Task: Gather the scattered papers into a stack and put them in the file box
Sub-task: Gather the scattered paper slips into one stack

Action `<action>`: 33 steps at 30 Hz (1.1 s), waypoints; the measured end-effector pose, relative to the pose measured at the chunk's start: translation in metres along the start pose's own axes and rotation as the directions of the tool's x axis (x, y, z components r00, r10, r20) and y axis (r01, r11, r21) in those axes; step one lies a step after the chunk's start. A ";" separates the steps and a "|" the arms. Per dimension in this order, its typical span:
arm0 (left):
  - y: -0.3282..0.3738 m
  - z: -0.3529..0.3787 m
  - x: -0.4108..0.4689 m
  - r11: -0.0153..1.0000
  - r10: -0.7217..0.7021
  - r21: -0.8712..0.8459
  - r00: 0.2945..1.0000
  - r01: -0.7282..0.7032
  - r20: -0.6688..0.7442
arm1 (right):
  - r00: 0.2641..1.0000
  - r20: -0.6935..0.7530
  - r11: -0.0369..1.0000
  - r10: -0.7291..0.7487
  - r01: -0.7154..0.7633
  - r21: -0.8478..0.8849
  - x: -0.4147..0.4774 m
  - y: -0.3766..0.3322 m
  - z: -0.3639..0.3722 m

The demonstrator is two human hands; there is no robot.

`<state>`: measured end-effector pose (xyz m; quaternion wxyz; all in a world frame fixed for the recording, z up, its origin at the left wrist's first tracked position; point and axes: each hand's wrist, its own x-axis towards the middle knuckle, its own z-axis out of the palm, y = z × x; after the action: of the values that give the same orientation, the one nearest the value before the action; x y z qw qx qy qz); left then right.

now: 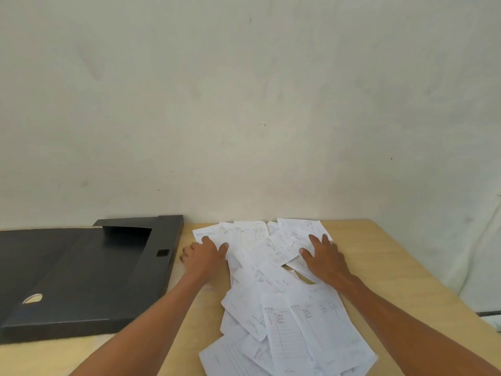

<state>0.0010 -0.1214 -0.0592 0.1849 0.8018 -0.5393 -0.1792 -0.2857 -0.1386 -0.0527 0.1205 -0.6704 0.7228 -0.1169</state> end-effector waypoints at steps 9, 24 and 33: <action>0.036 0.004 0.027 0.904 0.056 -0.425 0.998 -0.048 0.007 | 0.973 -0.057 0.960 -0.224 0.211 -0.183 0.001 -0.029 0.021; 0.042 -0.006 0.051 0.694 0.080 -0.720 0.990 0.031 0.120 | 0.934 -0.169 0.869 -0.315 0.356 0.343 0.010 -0.038 0.029; 0.028 -0.040 0.040 0.466 0.026 -0.872 0.987 -0.150 -0.156 | 0.984 -0.090 0.920 -0.156 0.178 0.349 -0.001 -0.058 0.023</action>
<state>0.0128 -0.1642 -0.0142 0.6118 0.5729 -0.3986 -0.3722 -0.2231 -0.1423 -0.0548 0.2073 -0.6929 0.6331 -0.2758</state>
